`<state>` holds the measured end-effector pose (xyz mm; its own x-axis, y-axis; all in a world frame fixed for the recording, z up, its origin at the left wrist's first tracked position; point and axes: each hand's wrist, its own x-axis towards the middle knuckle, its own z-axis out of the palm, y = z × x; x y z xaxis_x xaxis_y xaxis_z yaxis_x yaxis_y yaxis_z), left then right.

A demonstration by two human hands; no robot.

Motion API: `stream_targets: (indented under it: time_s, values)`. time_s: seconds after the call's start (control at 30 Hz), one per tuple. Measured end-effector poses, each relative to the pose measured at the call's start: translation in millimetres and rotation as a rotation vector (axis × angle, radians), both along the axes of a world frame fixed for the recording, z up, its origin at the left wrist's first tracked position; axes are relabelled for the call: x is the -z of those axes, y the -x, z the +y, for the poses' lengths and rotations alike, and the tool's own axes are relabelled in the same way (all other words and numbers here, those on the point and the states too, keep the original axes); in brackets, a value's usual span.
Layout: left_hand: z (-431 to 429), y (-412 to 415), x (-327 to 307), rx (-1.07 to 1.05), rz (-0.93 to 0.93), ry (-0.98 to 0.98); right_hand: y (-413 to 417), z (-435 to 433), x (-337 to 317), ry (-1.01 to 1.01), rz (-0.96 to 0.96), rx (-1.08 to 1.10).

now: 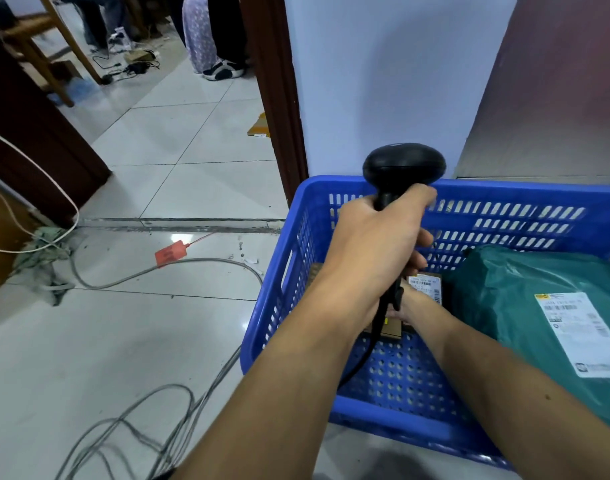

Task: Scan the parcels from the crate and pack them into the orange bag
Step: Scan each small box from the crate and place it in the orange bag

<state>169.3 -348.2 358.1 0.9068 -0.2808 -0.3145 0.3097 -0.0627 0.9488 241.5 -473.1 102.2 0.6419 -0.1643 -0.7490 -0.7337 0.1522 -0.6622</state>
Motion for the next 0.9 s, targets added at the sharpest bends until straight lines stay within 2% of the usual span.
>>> stream_targets:
  time_s: [0.13,0.33,0.7,0.9]
  values:
    - [9,-4,-5,-0.07,-0.089,0.023,17,-12,-27,0.109,-0.09,-0.044]
    - [22,-2,-13,-0.116,-0.147,0.07,52,-33,-73,0.137,-0.228,-0.008]
    - [39,53,-32,-0.045,-0.205,0.116,201,-77,-233,0.16,-0.485,0.046]
    - [38,107,-29,0.025,-0.258,0.23,264,-95,-247,0.166,-0.551,0.151]
